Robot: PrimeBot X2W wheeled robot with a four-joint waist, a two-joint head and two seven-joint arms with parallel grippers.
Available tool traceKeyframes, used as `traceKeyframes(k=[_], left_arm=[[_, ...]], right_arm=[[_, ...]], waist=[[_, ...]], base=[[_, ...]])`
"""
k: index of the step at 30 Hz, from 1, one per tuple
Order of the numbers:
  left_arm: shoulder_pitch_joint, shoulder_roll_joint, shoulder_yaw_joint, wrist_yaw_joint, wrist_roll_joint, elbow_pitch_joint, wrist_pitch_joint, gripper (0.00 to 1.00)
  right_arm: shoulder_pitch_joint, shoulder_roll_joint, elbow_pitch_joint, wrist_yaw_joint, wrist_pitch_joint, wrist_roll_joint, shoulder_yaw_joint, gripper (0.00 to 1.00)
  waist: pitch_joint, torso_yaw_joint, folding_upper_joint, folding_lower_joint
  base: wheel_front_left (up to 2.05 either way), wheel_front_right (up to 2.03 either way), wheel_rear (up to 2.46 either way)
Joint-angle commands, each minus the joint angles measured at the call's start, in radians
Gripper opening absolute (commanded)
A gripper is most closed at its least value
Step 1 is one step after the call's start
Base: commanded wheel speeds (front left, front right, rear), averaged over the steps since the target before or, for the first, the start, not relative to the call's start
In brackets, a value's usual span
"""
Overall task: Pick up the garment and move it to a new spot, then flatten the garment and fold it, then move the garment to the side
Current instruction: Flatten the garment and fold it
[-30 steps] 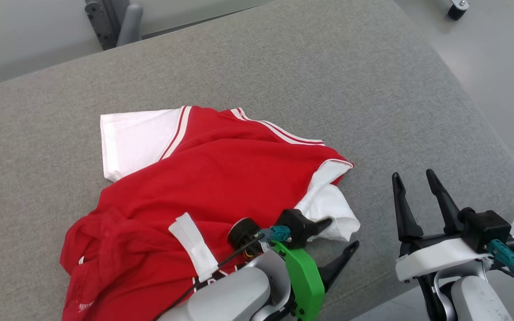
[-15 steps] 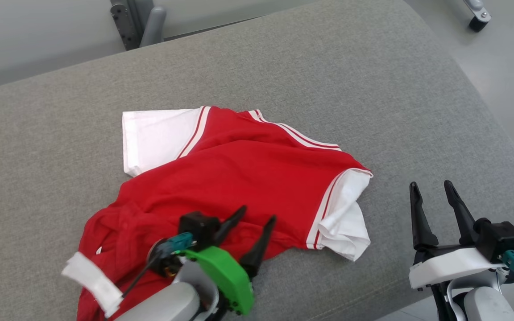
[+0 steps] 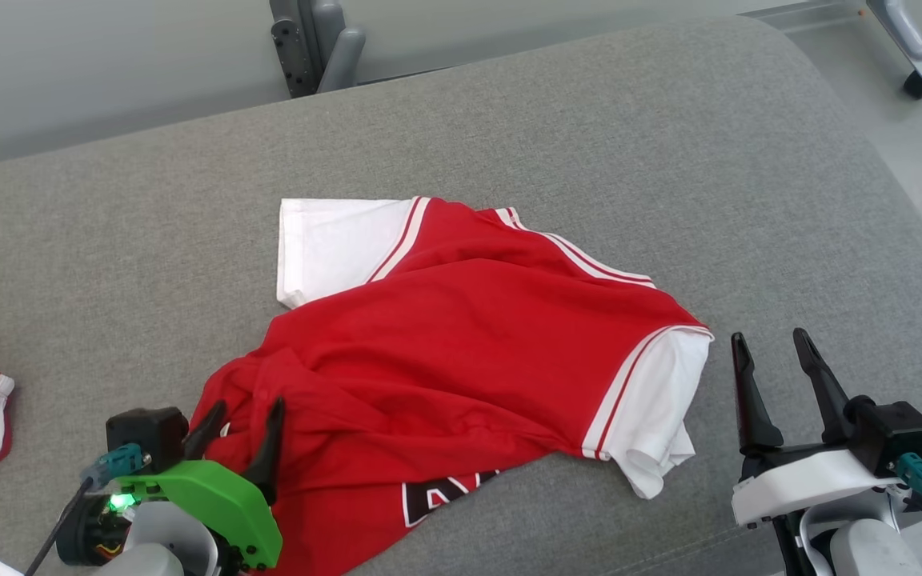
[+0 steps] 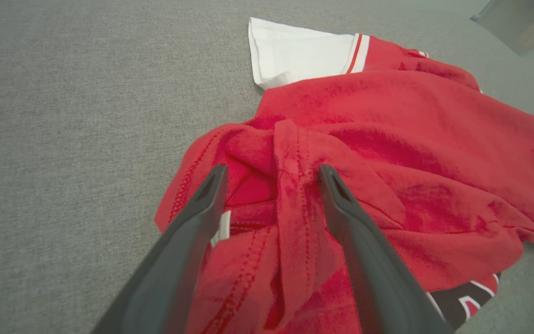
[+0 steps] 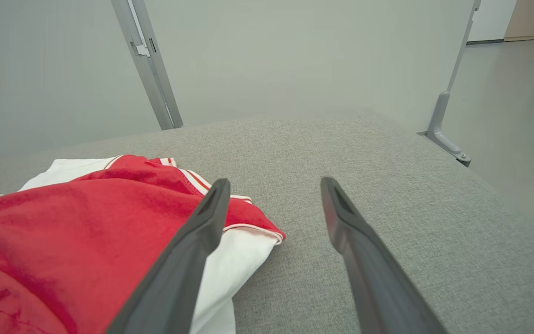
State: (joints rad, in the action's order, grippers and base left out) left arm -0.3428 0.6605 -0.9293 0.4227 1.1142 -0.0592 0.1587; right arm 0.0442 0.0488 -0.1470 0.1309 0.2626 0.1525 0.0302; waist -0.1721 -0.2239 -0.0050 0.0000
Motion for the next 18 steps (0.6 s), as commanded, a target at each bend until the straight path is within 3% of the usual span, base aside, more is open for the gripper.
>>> traceKeyframes(k=[1, 14, 15, 16, 17, 18], left_arm=[[0.019, 0.009, 0.002, 0.003, 0.011, 0.009, -0.007, 1.00], [0.019, -0.031, 0.007, -0.110, 0.084, 0.014, -0.025, 1.00], [0.008, -0.039, 0.008, -0.120, 0.084, 0.005, -0.024, 0.69], [-0.002, -0.047, 0.012, -0.130, 0.089, 0.000, -0.022, 0.26], [-0.012, -0.054, 0.019, -0.141, 0.096, -0.008, -0.017, 0.00], [-0.024, -0.056, 0.022, -0.151, 0.093, -0.018, -0.015, 0.00]], right_arm=[[-0.006, 0.003, -0.002, 0.000, 0.003, -0.010, 0.000, 1.00], [-0.017, 0.003, -0.003, 0.000, 0.003, -0.018, -0.002, 1.00], [-0.016, 0.003, -0.003, 0.000, 0.003, -0.019, -0.003, 1.00], [-0.014, 0.003, -0.003, 0.000, 0.003, -0.020, -0.004, 1.00], [-0.010, 0.003, -0.002, 0.000, 0.003, -0.021, -0.004, 1.00], [-0.007, 0.003, -0.001, 0.000, 0.003, -0.022, -0.004, 1.00]], waist=[[0.010, 0.006, 0.0050, 0.0000], [0.017, 0.015, 0.0050, 0.0000], [0.016, 0.015, 0.0050, 0.0000], [0.015, 0.015, 0.0050, 0.0000], [0.013, 0.015, 0.0050, 0.0000], [0.011, 0.014, 0.0050, 0.0000]], base=[[0.00, 0.00, 0.00], [0.00, 0.00, 0.00], [0.00, 0.00, 0.00], [0.00, 0.00, 0.00], [0.00, 0.00, 0.00], [0.00, 0.00, 0.00]])
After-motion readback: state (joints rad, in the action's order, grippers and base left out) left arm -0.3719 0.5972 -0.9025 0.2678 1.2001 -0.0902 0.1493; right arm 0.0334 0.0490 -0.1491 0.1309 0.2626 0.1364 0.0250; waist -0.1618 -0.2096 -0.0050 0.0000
